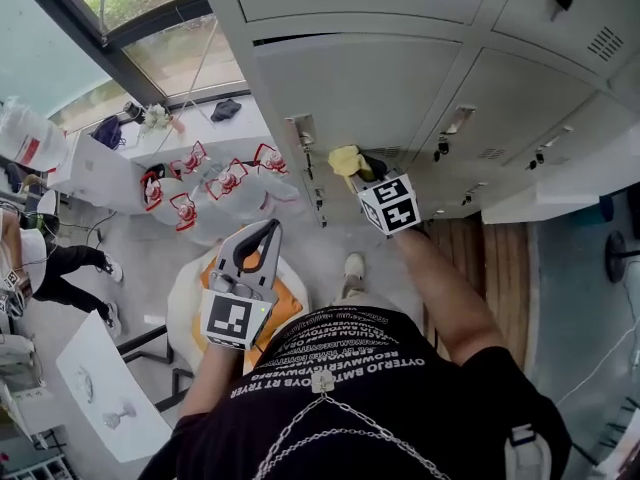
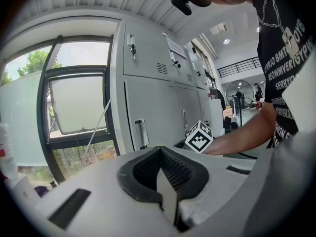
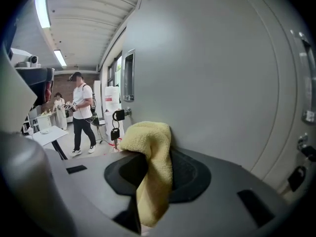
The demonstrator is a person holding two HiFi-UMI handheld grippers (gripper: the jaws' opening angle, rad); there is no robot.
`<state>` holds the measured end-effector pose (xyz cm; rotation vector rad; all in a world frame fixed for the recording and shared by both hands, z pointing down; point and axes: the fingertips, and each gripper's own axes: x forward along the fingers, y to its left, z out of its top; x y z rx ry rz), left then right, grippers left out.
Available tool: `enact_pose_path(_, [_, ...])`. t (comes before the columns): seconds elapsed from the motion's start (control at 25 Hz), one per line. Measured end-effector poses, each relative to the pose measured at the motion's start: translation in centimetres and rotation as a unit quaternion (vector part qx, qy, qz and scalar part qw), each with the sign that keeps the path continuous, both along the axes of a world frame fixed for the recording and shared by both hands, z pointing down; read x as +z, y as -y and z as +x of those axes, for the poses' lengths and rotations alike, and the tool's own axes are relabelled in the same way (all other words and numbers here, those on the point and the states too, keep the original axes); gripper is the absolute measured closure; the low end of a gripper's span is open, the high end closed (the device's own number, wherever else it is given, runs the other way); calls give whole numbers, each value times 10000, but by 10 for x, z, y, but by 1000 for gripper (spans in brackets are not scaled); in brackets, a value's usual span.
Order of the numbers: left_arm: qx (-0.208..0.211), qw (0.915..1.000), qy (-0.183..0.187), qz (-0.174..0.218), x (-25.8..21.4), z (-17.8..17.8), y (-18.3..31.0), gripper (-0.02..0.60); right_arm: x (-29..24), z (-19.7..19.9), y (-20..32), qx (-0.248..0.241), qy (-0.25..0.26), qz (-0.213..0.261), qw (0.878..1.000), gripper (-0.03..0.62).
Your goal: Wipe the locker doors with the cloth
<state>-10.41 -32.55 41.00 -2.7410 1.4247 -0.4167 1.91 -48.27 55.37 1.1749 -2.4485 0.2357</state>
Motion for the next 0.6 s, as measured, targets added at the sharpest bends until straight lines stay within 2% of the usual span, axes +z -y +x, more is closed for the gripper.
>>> enact_pose_path(0.4, [47,9996,-247,126,-14,3,7,575,15,55,7,508,-198,-59,9985,487])
enact_pose_path(0.6, [-115,9993,-307,157,-16,-11,-2,575,30,97,10,1012,-354,-154,9941,487])
